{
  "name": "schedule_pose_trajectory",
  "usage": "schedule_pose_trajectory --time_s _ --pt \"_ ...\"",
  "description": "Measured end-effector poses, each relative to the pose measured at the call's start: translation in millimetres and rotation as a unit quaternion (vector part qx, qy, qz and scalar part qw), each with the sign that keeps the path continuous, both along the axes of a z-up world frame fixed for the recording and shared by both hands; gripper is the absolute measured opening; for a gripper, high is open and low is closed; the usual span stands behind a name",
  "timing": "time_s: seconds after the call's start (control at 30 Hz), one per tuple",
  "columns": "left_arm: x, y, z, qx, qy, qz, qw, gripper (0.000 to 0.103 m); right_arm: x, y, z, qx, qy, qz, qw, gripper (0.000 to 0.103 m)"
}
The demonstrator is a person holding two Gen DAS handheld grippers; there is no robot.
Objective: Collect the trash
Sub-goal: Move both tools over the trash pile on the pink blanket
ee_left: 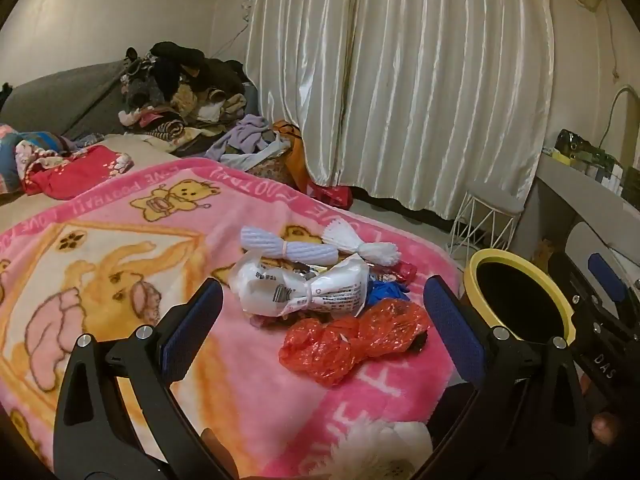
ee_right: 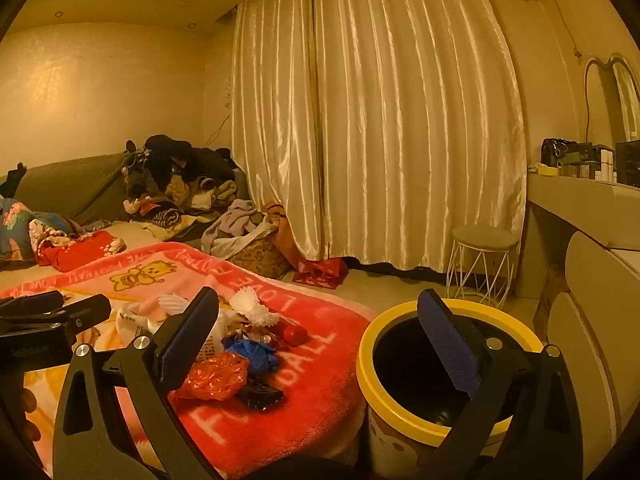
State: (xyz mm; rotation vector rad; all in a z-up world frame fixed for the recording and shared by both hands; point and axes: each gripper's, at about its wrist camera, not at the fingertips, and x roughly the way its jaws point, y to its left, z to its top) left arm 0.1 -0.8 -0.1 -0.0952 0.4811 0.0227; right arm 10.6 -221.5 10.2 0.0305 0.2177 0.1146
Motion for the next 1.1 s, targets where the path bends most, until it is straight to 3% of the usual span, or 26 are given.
schedule_pose_trajectory --time_s 1.1 --pt "-7 -9 15 -0.010 -0.015 -0.008 0.9998 0.093 3 -11 19 -0.003 -0.013 -0.002 1.000 0.097"
